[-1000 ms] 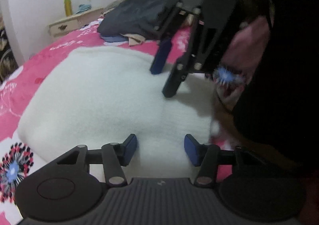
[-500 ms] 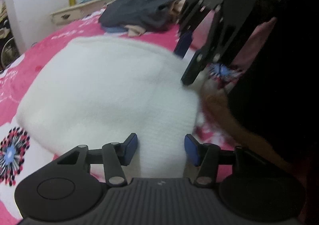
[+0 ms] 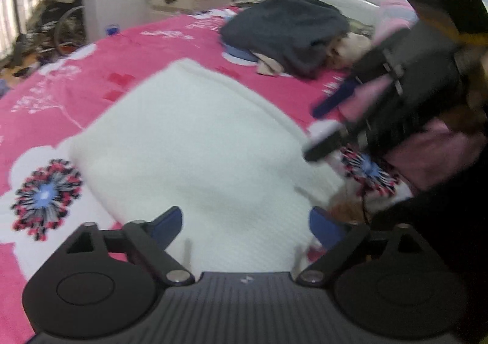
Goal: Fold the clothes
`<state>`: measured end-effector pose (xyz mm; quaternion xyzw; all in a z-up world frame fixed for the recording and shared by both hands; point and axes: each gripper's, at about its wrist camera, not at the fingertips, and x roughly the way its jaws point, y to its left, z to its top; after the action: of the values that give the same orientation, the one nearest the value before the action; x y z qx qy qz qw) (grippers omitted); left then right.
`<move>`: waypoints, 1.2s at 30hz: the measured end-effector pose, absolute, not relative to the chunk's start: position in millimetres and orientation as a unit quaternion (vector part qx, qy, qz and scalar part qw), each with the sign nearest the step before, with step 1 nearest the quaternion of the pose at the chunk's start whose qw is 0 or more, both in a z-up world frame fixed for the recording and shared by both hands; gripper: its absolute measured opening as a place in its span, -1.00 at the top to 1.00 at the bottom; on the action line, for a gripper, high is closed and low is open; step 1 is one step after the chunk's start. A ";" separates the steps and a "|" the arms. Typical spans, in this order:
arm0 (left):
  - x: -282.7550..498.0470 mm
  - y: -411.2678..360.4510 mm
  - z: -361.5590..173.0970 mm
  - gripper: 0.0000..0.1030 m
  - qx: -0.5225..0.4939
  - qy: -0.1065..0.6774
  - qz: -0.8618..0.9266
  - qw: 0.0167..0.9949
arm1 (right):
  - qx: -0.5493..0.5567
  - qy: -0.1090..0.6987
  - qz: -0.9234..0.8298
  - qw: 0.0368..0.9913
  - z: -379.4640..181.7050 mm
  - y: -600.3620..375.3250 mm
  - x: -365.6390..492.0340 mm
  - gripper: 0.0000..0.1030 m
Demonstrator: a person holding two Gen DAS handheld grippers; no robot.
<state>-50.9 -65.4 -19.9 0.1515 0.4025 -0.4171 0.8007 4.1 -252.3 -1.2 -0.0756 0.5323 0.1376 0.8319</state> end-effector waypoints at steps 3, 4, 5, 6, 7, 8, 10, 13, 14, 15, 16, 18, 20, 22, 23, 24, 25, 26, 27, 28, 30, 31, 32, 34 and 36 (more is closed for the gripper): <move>-52.5 -66.8 -16.6 -0.86 0.149 0.421 -0.389 0.806 | -0.082 0.547 0.125 0.824 -4.5 -252.9 -6.3 -0.17; -53.6 -66.9 -16.6 -0.87 0.147 0.427 -0.383 0.806 | -0.085 0.547 0.120 0.824 -4.2 -254.7 -8.4 -0.18; -54.6 -67.1 -16.6 -0.88 0.145 0.432 -0.377 0.806 | -0.088 0.547 0.114 0.825 -4.0 -256.5 -10.5 -0.20; -55.2 -68.9 -17.7 -0.88 0.144 0.437 -0.370 0.807 | -0.090 0.546 0.108 0.826 -3.8 -258.2 -12.5 -0.22; -55.7 -70.5 -18.8 -0.88 0.143 0.441 -0.364 0.808 | -0.090 0.546 0.102 0.826 -3.7 -259.4 -13.9 -0.27; -55.7 -70.0 -18.3 -0.88 0.143 0.444 -0.354 0.811 | -0.086 0.548 0.099 0.826 -4.7 -260.8 -15.2 -0.31; -55.6 -69.0 -17.4 -0.88 0.142 0.448 -0.335 0.817 | -0.075 0.554 0.097 0.823 -5.9 -263.5 -19.4 -0.37; -55.4 -67.4 -16.1 -0.88 0.140 0.454 -0.305 0.825 | -0.070 0.561 0.104 0.819 -7.7 -262.4 -23.0 -0.42; -55.3 -66.9 -15.6 -0.88 0.140 0.456 -0.295 0.828 | -0.069 0.561 0.109 0.818 -7.6 -261.4 -24.0 -0.43; -55.3 -66.4 -15.2 -0.88 0.139 0.458 -0.285 0.830 | -0.069 0.561 0.113 0.817 -7.4 -260.3 -25.0 -0.44; -55.2 -65.9 -14.8 -0.88 0.139 0.460 -0.275 0.833 | -0.070 0.560 0.116 0.817 -6.8 -259.0 -26.0 -0.49; -55.1 -64.8 -13.9 -0.88 0.137 0.464 -0.255 0.837 | -0.073 0.558 0.122 0.817 -5.7 -256.9 -27.3 -0.52; -55.0 -63.8 -13.0 -0.88 0.136 0.467 -0.235 0.841 | -0.074 0.560 0.126 0.816 -5.5 -255.6 -28.2 -0.53; -54.9 -62.8 -12.1 -0.88 0.135 0.470 -0.215 0.845 | -0.073 0.563 0.129 0.813 -6.4 -254.8 -28.6 -0.54; -54.8 -62.3 -11.6 -0.88 0.134 0.472 -0.205 0.847 | -0.073 0.565 0.130 0.812 -7.0 -254.6 -28.7 -0.54; -54.9 -61.9 -11.3 -0.88 0.134 0.473 -0.195 0.848 | -0.073 0.566 0.129 0.811 -7.5 -254.4 -28.8 -0.54; -56.0 -62.9 -12.6 -0.88 0.142 0.475 -0.193 0.847 | -0.073 0.567 0.129 0.810 -7.9 -254.3 -28.9 -0.54; -58.0 -64.6 -13.5 -0.88 0.150 0.476 -0.192 0.845 | -0.072 0.568 0.129 0.810 -8.2 -254.2 -29.0 -0.54; -59.8 -66.1 -14.6 -0.88 0.158 0.476 -0.191 0.844 | -0.072 0.568 0.130 0.810 -8.2 -254.1 -29.3 -0.54; -61.6 -67.5 -15.6 -0.88 0.166 0.477 -0.190 0.842 | -0.072 0.568 0.130 0.809 -8.1 -254.0 -29.6 -0.54; -62.8 -68.5 -17.3 -0.88 0.171 0.482 -0.189 0.838 | -0.071 0.569 0.132 0.809 -8.0 -253.7 -30.1 -0.54; -63.0 -68.7 -17.8 -0.88 0.171 0.485 -0.189 0.837 | -0.072 0.568 0.132 0.809 -7.9 -253.4 -30.2 -0.54; -63.1 -68.6 -18.2 -0.88 0.171 0.487 -0.187 0.836 | -0.072 0.569 0.133 0.809 -7.9 -253.1 -30.3 -0.54; -63.3 -69.1 -19.3 -0.88 0.174 0.488 -0.184 0.835 | -0.073 0.569 0.134 0.808 -7.8 -252.5 -30.4 -0.54; -63.1 -69.4 -19.9 -0.88 0.175 0.490 -0.181 0.834 | -0.073 0.569 0.136 0.808 -7.9 -251.9 -30.6 -0.54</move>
<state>-63.1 -69.4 -19.9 0.1752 0.4905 -0.1815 0.8342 -30.6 -251.9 -7.9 -0.0732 0.5689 0.1355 0.8078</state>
